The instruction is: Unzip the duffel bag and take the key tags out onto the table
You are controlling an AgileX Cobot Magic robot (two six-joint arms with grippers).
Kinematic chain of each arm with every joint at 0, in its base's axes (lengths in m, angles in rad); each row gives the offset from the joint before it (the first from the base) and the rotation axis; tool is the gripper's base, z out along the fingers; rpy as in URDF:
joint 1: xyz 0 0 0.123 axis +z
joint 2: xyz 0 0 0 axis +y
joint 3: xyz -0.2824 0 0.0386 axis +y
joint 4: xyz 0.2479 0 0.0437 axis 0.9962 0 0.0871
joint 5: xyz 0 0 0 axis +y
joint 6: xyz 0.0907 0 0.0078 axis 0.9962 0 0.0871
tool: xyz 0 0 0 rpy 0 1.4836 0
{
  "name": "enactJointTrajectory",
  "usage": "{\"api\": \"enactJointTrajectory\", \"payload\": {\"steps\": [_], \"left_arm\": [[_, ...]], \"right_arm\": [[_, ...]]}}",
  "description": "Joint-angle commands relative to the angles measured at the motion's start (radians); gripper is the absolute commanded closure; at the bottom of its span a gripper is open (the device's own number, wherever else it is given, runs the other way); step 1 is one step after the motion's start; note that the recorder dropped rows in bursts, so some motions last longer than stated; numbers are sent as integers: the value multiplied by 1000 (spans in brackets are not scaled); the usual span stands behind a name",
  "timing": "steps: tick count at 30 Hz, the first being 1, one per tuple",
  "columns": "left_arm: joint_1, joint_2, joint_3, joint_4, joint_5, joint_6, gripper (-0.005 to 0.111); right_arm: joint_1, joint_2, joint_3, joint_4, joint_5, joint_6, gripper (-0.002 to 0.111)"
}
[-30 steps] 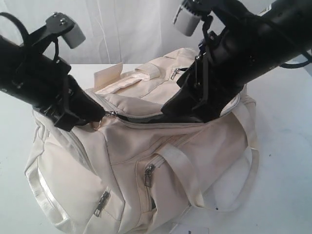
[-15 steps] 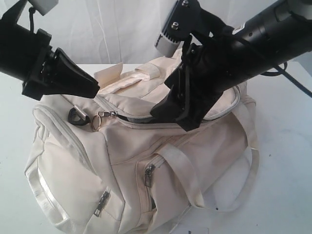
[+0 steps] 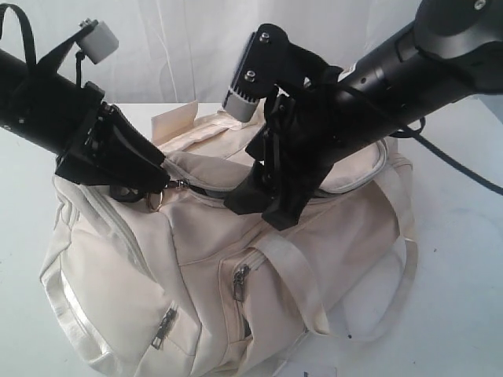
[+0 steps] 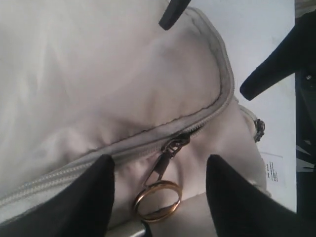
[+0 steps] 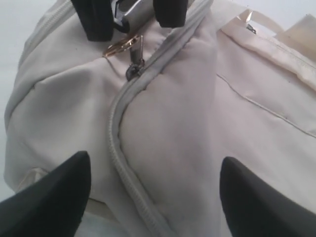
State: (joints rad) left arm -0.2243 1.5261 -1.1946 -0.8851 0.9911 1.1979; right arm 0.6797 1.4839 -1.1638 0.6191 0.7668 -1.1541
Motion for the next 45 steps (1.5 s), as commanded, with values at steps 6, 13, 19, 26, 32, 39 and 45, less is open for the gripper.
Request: {"api": "enactJointTrajectory", "payload": {"steps": [6, 13, 19, 26, 32, 39, 45], "left_arm": [[-24, 0, -4, 79, 6, 3, 49], [-104, 24, -4, 134, -48, -15, 49], [-115, 45, -4, 147, -63, -55, 59], [-115, 23, -4, 140, -64, -55, 93], [-115, -53, -5, 128, -83, -55, 107], [-115, -119, -5, 163, -110, -93, 107], [-115, -119, -5, 327, -326, -222, 107]], "right_arm": [[8, 24, 3, 1, -32, -12, 40], [8, 24, 3, 1, -9, 10, 57], [8, 24, 3, -12, 39, 10, 83], [8, 24, 3, -14, 60, 10, 102], [8, 14, 3, -14, 72, 10, 106], [8, 3, 3, -14, 111, 12, 106], [8, 3, 3, -14, 125, 26, 106]]}}
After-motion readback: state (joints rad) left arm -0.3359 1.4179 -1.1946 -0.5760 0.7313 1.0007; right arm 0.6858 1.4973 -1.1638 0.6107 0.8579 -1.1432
